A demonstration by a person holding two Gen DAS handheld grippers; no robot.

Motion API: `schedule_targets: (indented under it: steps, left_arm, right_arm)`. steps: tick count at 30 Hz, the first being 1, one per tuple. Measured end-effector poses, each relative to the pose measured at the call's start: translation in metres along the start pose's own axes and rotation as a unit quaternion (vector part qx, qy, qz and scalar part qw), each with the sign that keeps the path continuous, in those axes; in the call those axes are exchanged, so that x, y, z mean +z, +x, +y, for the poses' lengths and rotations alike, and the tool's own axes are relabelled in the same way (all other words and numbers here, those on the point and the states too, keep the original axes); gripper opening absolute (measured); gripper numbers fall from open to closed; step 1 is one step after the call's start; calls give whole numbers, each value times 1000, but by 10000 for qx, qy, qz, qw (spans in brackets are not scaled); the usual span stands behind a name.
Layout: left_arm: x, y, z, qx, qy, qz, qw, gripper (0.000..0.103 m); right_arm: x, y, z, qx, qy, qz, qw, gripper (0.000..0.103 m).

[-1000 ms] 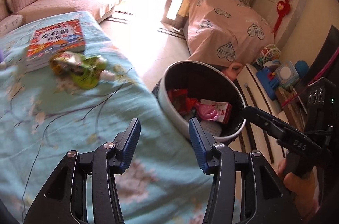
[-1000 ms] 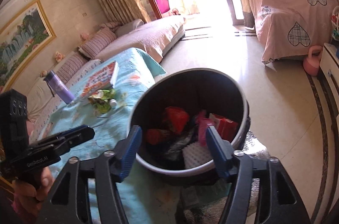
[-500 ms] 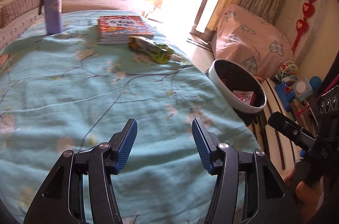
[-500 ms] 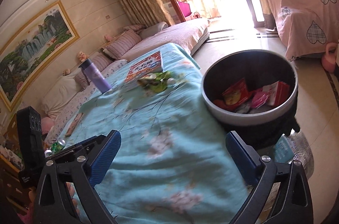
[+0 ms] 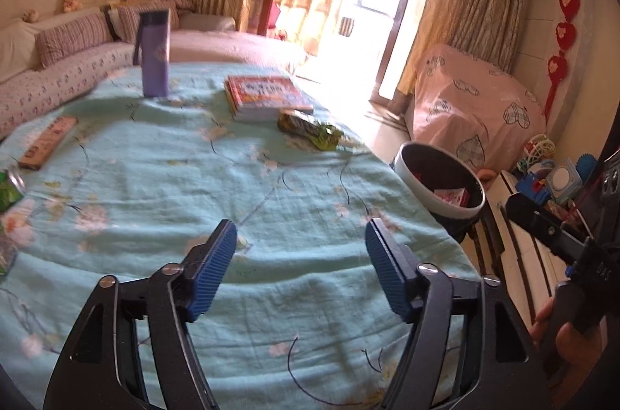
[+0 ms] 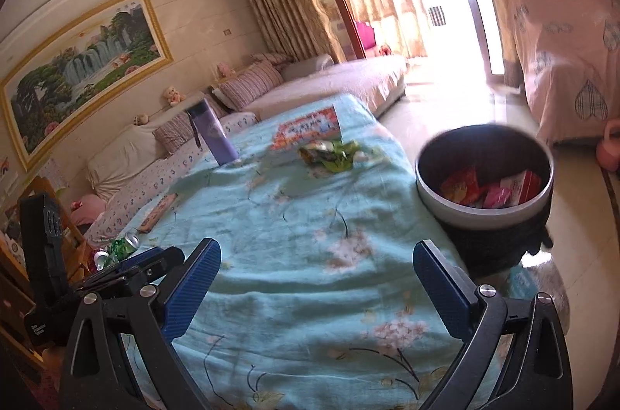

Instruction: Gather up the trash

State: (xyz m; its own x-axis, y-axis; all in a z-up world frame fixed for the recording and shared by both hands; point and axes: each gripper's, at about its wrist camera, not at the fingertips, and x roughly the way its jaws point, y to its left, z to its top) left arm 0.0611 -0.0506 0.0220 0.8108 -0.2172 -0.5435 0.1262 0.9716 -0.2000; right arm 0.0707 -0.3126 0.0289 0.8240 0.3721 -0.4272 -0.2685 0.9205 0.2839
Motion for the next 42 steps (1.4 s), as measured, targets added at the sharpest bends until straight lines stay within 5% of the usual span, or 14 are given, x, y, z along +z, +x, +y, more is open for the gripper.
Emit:
schedule_targets:
  steps: [3,7,17,42]
  left_arm:
    - [-2,-26,-2,357,50,-609,9975,101]
    - [-13,-41,-2,827,191,-1048,9909,103]
    - [-50,-50,8,1305,421,-1360,9812,103]
    - [-67,-50,11,1550,529,-1481,9753,103]
  right_arm:
    - [5,-23,16,-162,-414,-574,9974,103]
    - [-10,-35,29,-542,-905,-1165,9876,103]
    - [-56,-13,25,-586,-767,-1045,9898,103]
    - [-70,-9,26,-582,-777,-941,9908,103]
